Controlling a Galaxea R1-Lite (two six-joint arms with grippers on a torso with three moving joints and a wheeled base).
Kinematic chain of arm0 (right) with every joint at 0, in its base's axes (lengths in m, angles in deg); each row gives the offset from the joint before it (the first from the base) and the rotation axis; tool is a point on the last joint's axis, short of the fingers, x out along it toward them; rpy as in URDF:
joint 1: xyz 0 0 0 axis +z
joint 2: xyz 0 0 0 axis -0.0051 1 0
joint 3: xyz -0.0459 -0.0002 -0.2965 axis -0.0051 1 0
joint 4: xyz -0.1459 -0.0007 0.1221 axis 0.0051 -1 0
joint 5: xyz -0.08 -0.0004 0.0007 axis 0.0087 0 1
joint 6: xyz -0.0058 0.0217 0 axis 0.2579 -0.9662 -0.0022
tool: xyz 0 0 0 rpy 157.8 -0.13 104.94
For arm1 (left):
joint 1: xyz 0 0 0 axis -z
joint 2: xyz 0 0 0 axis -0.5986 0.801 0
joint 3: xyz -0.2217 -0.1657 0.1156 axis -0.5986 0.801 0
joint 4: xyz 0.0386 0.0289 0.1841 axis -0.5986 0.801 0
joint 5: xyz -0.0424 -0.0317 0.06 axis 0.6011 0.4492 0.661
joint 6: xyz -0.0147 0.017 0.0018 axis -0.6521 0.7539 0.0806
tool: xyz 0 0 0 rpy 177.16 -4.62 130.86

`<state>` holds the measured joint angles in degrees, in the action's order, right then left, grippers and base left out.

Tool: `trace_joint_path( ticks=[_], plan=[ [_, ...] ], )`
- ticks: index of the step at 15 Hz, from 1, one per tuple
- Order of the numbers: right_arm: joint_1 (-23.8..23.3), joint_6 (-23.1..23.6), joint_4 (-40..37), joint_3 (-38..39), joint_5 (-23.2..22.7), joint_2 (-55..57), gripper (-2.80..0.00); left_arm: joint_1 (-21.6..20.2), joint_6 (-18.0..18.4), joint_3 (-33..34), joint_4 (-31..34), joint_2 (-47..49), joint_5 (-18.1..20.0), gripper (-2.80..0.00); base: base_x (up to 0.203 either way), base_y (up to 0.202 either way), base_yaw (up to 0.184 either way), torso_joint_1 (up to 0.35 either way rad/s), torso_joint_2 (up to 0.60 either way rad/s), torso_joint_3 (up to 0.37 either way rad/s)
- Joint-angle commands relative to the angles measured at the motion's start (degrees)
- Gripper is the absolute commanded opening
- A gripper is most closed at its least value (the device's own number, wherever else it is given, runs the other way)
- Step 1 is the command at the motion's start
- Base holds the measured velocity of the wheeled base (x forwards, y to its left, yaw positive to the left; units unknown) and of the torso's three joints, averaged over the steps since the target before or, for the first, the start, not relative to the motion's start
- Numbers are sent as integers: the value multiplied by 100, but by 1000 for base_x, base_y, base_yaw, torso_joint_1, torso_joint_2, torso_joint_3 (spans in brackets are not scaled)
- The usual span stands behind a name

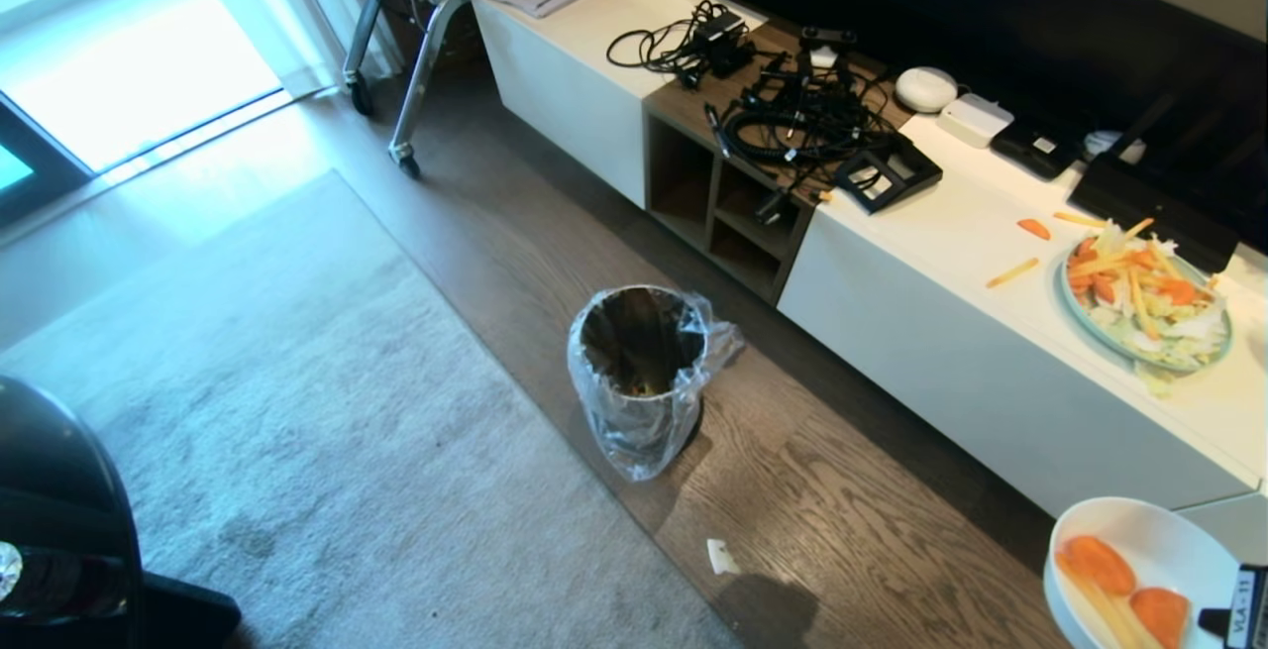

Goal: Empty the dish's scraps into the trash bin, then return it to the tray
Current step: Move the bowl over the trash can

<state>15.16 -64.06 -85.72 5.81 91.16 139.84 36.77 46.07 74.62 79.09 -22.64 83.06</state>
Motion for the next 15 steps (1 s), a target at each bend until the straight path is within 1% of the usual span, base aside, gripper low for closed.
trace_joint_path(
  ticks=[1, 12, 14, 15],
  plan=[
    [10, -20, -10, -56, 10, 24, -280, 0, -4, 0, -2, -2, -2, -280, 0, 0, 0, 2, 6, -194],
    [89, 18, -1, -143, 17, 68, -280, 0, -4, 0, -2, -2, -2, -280, 0, 0, 0, 4, 1, -196],
    [115, 172, 45, -211, 18, 82, -280, 0, -4, 0, -2, 2, -2, -280, 0, 0, 0, 2, 2, -199],
    [123, 254, 202, -233, 18, 88, -280, 0, -4, 0, -2, -2, -2, -280, 0, 0, 0, 2, 2, -203]
  ],
)
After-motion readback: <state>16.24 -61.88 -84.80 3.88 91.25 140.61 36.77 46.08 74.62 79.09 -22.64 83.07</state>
